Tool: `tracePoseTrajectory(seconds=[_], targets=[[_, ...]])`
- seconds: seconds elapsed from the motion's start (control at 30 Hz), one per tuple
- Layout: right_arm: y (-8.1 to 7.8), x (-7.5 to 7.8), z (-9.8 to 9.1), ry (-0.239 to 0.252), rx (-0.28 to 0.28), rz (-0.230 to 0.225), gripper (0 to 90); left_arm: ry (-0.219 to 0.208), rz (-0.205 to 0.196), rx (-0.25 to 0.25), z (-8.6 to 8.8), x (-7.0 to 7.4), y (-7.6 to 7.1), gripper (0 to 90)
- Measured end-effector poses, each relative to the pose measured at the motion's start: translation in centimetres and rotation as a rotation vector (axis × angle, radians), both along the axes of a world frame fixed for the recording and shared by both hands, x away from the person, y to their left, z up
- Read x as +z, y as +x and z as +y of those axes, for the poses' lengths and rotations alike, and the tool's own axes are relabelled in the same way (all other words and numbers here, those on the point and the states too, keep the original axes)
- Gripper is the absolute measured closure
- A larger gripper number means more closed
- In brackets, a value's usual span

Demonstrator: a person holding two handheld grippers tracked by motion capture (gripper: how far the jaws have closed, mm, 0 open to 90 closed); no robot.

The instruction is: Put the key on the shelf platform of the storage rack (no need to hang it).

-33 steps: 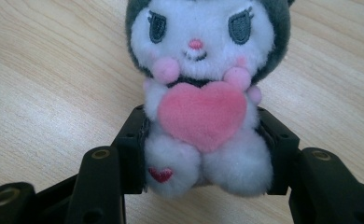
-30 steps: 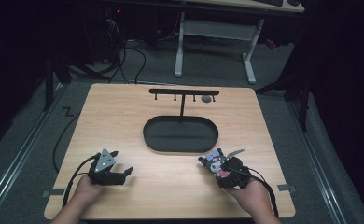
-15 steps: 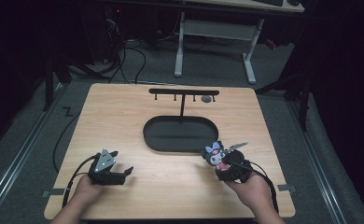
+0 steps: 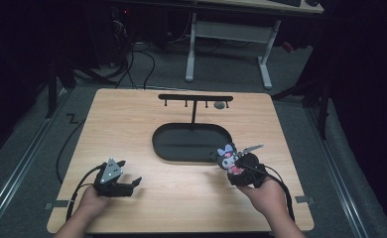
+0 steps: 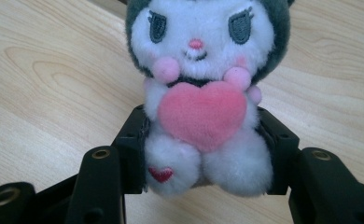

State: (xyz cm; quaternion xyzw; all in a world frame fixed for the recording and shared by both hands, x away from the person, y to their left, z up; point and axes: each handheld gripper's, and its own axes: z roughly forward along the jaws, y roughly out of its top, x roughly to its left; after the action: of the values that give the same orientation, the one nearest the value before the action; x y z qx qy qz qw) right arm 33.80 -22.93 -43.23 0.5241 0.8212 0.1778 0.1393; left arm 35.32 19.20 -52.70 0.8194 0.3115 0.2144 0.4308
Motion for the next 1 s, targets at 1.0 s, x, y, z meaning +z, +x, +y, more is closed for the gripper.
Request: tracePoseTrajectory(seconds=[1.0], targets=[[4.8,0.9,2.7,-0.007,0.008,-0.022,47.3,-0.005,0.001,0.0,0.1,0.0,0.0,15.4]])
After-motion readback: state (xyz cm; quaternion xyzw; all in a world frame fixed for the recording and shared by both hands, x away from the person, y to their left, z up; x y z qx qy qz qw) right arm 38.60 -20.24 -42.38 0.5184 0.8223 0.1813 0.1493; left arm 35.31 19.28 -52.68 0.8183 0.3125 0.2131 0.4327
